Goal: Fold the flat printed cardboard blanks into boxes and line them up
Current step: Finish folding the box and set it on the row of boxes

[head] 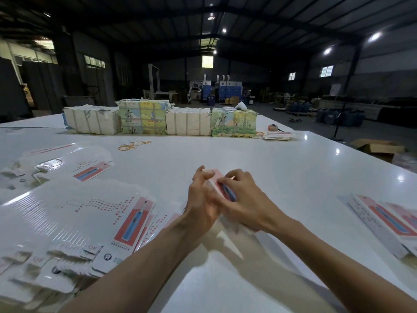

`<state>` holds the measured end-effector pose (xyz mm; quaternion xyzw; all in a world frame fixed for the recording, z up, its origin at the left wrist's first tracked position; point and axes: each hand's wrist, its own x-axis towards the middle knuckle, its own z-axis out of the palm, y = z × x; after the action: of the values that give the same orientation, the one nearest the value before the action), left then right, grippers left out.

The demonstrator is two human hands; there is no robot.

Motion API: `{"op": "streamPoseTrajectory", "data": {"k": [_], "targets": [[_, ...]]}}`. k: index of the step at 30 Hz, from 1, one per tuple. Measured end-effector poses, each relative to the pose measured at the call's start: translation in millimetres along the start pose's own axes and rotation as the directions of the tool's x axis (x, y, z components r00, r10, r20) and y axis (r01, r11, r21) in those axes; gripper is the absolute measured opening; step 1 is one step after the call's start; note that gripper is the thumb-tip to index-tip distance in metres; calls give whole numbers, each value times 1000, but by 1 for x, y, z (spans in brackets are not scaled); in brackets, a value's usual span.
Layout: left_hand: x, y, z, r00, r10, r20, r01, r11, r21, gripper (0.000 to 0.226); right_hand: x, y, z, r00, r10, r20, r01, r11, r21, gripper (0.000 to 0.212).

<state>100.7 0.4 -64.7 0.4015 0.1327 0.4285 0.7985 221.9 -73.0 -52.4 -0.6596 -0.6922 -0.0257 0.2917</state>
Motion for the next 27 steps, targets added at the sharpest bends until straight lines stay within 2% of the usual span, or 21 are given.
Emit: {"op": "streamPoseTrajectory", "data": {"k": [2,3,4,7,9,12,15,18,27], "targets": [[0,0,0,997,-81,-7,81,996,31,65,-4,0,4,1000,-7,-10,6,999,-32,58],[-1,0,2,993,-115,-4,115,990,79,75,-6,2,3,999,-15,-53,13,999,-33,55],[-2,-1,5,991,-132,-11,132,982,133,76,-9,5,2,995,-13,-96,10,999,-34,49],[-7,-7,11,994,-95,-47,105,937,334,58,-15,25,-13,992,85,-99,-94,991,-97,39],[-9,-9,10,998,-51,-20,54,880,472,41,-23,46,-27,977,201,-74,-212,953,-218,37],[-10,-9,2,998,-6,70,-40,765,642,24,-45,84,-48,929,360,-90,-363,832,-419,34],[-11,-9,-1,996,25,86,-79,697,712,24,-77,116,-65,867,478,-143,-470,688,-553,33],[-10,-12,-1,996,33,77,-80,652,754,28,-106,136,-77,849,486,-206,-487,571,-661,38],[-9,-16,-6,994,14,107,-93,621,779,32,-149,157,-107,873,434,-222,-422,445,-790,34]]}}
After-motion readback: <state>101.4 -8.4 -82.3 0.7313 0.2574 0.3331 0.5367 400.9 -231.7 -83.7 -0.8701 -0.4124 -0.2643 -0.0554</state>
